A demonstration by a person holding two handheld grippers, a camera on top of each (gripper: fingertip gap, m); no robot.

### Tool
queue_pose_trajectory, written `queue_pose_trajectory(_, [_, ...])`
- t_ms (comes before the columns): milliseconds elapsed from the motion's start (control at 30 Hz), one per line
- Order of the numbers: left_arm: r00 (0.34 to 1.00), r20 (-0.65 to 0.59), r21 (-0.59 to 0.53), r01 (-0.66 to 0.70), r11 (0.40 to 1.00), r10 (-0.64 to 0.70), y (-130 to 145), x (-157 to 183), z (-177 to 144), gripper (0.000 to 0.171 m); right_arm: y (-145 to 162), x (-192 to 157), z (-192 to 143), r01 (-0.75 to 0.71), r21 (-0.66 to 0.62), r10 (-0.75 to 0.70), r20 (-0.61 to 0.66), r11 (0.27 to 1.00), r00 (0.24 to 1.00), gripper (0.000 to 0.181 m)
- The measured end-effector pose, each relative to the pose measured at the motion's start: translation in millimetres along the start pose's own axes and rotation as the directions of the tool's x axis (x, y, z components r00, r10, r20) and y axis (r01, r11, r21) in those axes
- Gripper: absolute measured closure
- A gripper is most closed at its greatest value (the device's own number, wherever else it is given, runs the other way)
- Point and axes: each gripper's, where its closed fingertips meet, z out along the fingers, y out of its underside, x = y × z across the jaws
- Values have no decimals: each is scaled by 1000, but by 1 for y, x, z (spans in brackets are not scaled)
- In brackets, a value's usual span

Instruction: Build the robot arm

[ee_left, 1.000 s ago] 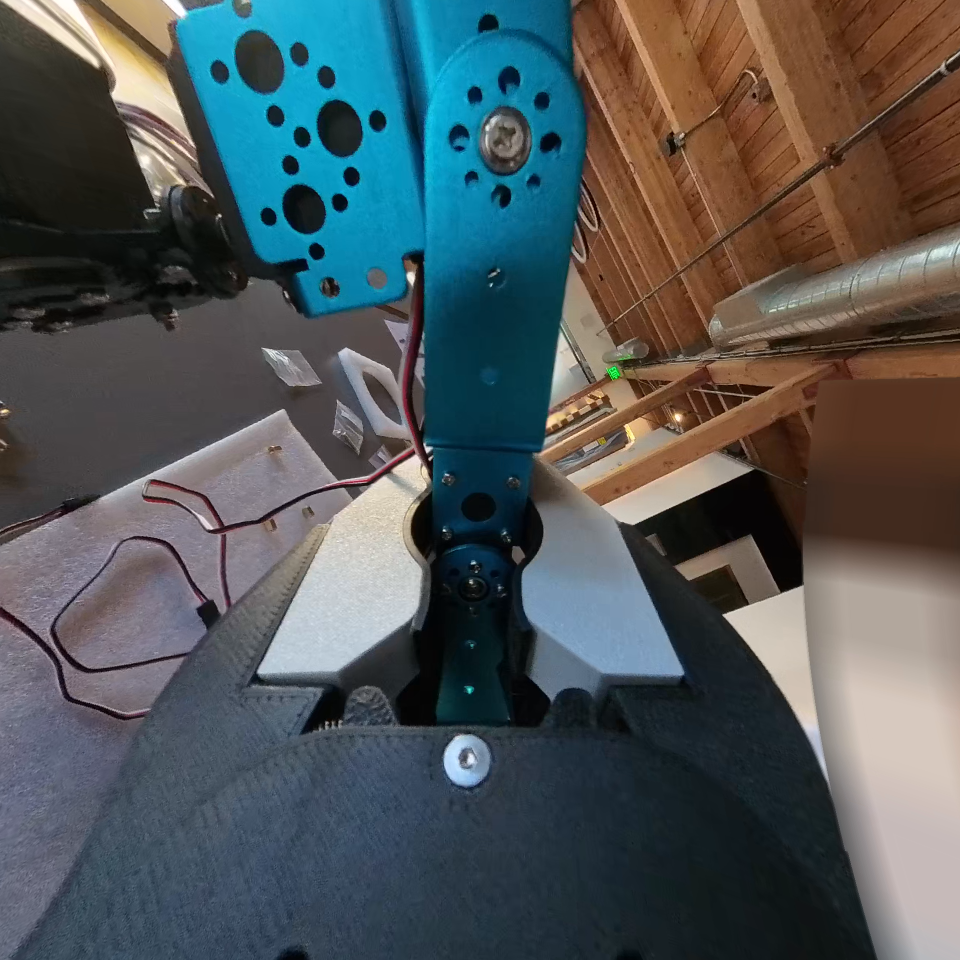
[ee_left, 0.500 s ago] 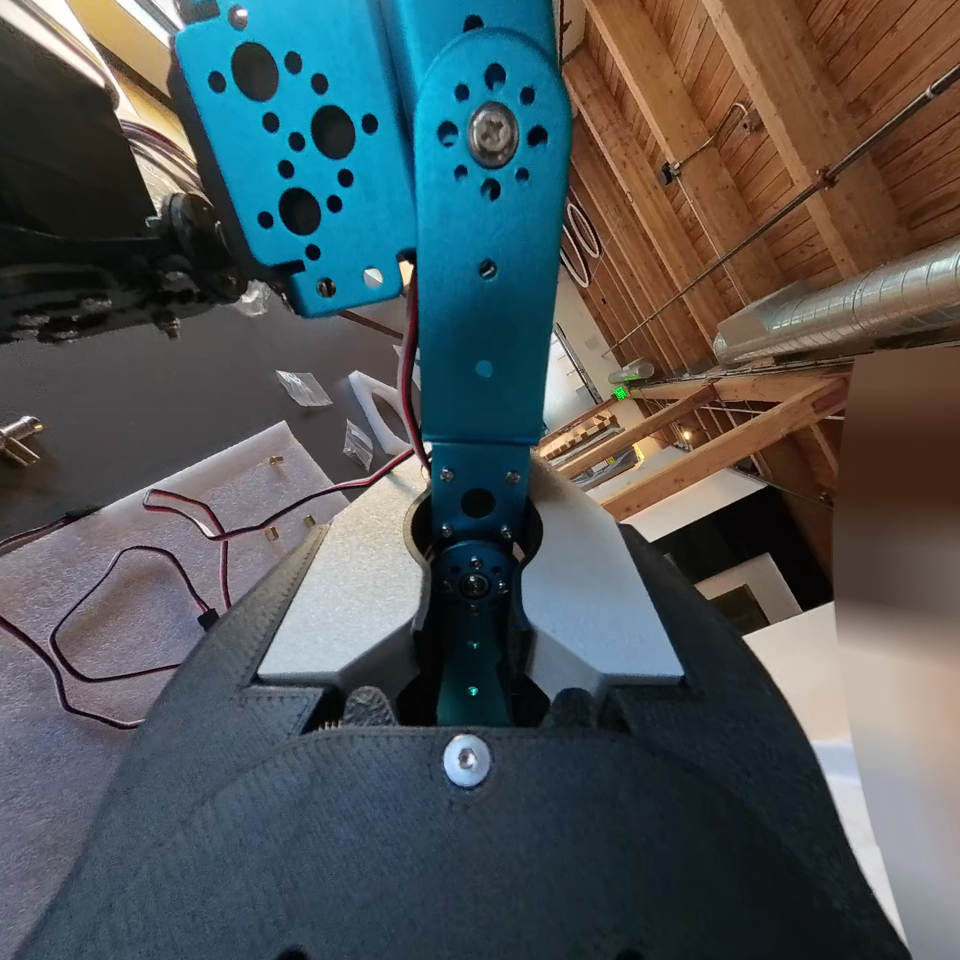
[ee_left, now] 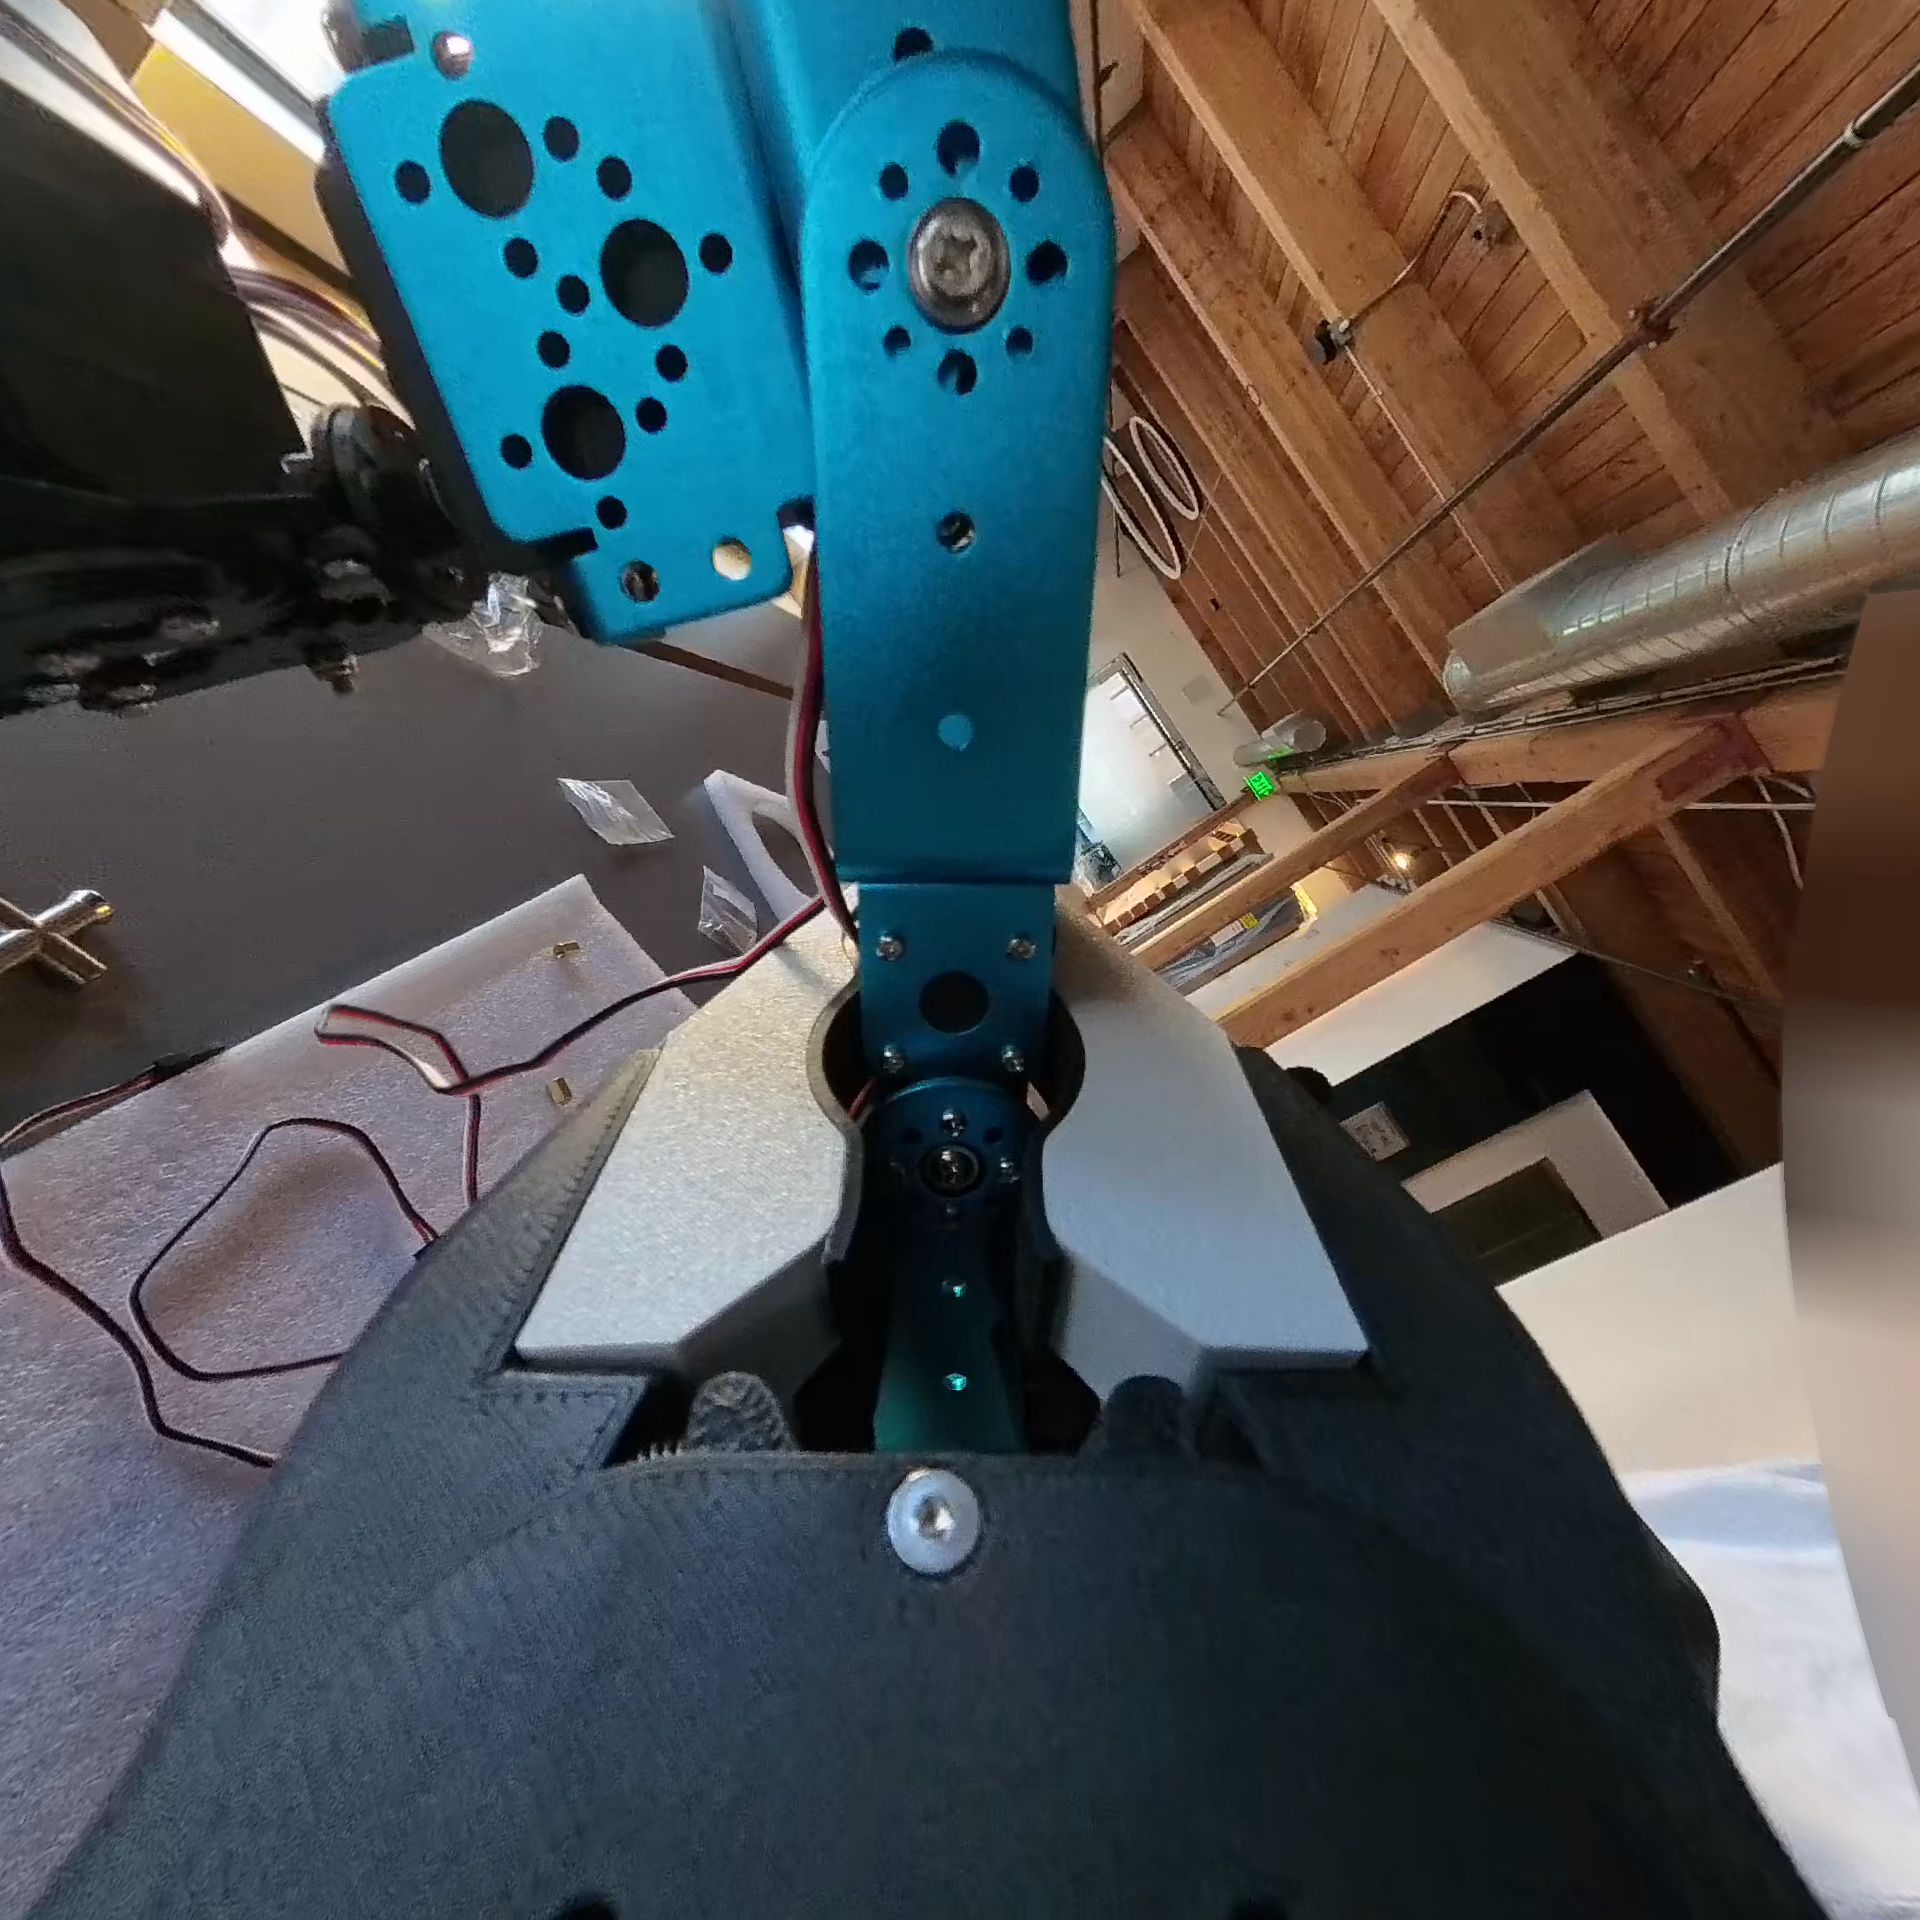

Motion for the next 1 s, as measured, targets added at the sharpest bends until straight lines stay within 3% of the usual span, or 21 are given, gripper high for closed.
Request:
queue_pose_trajectory(467, [997,-35,-23,-66,998,65,4,14,1,150,-3,2,1,-68,2,67,45,998,997,168])
queue_pose_trajectory(1000, [1000,4,-39,25,999,-25,-1,-9,4,150,-1,12,3,-101,-7,101,75,995,992,164])
